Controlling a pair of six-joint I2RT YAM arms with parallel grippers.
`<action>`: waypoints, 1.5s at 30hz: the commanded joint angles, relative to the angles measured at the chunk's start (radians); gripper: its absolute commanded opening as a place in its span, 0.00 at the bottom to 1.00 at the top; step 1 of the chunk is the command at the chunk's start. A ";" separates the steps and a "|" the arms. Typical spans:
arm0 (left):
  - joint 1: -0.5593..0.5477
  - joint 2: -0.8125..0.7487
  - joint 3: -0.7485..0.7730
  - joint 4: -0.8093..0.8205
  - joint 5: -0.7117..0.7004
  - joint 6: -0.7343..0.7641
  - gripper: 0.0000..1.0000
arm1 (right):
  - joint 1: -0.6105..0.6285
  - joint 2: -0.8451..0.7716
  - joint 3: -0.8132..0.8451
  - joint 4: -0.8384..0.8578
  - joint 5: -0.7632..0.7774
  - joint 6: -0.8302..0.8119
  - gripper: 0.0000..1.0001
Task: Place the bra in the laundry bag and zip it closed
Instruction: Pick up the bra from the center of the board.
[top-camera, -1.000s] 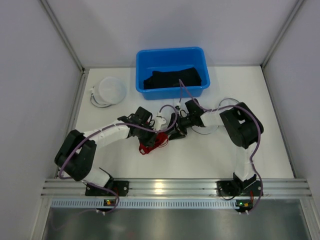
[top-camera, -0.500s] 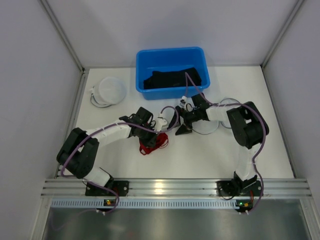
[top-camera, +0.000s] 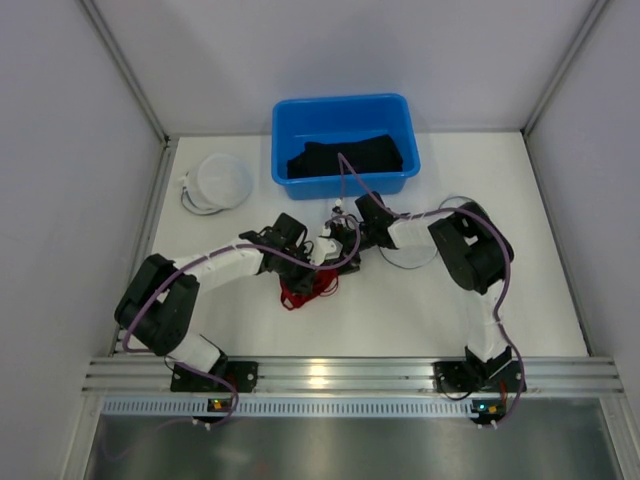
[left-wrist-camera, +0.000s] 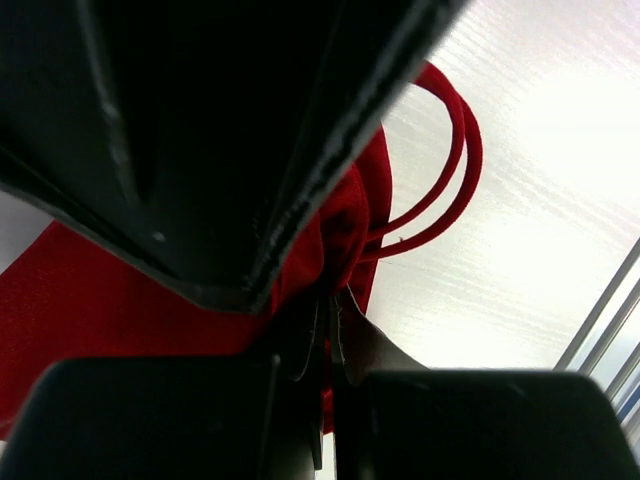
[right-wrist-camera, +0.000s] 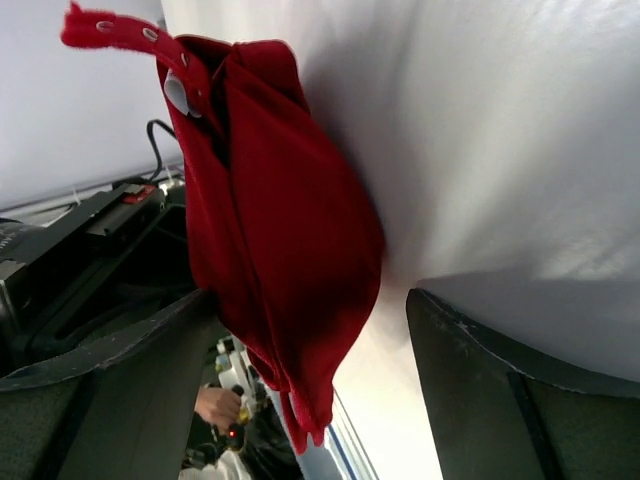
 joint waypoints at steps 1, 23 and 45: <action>-0.005 0.002 0.038 0.020 0.033 0.051 0.00 | 0.026 0.026 0.024 0.075 0.004 -0.001 0.79; -0.052 -0.519 -0.083 -0.011 -0.316 0.169 0.98 | -0.022 -0.031 -0.171 0.644 -0.025 0.586 0.00; -0.336 -0.323 -0.172 0.284 -0.725 0.321 0.98 | -0.019 -0.116 -0.284 0.698 -0.013 0.730 0.00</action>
